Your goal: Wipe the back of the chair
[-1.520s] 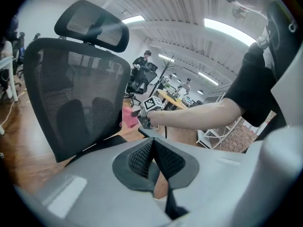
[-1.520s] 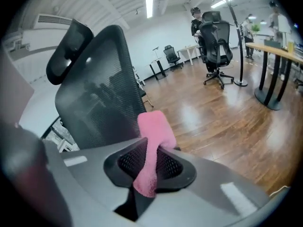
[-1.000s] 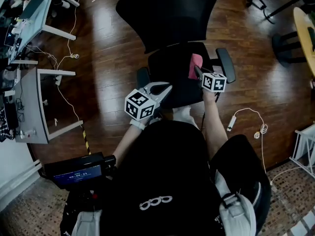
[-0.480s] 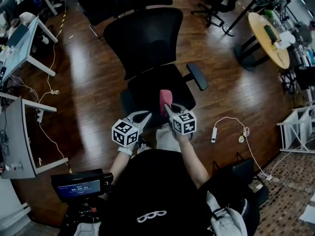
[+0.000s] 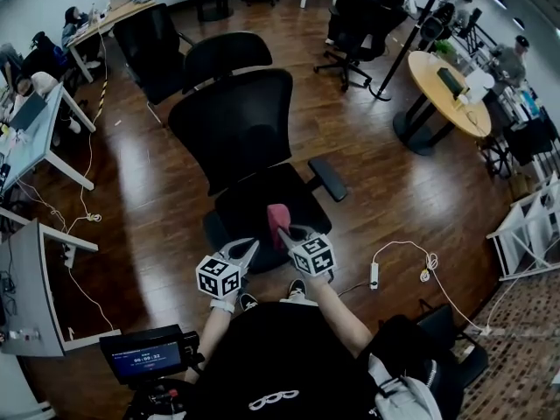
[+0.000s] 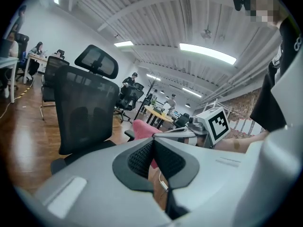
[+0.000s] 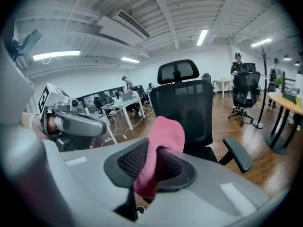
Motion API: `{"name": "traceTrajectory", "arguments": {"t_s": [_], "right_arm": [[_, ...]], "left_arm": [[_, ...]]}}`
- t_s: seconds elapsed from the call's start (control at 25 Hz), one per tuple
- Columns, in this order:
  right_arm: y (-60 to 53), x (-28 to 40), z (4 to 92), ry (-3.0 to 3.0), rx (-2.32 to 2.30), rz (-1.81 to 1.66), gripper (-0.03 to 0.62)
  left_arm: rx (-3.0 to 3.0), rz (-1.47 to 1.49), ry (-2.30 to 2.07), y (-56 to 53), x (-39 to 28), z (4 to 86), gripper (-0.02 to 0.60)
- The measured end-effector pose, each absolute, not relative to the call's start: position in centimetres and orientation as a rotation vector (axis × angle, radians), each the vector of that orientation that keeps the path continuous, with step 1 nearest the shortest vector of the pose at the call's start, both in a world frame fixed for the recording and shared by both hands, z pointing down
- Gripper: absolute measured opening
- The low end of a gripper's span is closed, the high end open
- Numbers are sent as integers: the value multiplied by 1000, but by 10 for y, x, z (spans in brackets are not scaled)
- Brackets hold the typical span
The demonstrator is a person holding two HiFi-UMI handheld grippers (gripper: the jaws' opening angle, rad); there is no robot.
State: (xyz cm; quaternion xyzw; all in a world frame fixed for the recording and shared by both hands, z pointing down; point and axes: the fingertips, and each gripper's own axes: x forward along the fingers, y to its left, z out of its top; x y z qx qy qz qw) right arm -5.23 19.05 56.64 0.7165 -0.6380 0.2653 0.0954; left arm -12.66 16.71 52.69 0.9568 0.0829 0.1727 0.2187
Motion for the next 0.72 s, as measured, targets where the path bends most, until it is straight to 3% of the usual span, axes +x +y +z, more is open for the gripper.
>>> {"name": "traceTrajectory", "arguments": {"t_s": [0.72], "right_arm": [[234, 36, 584, -1942, 2100, 821, 41]], "left_arm": [[2655, 485, 155, 202, -41, 535, -9]]}}
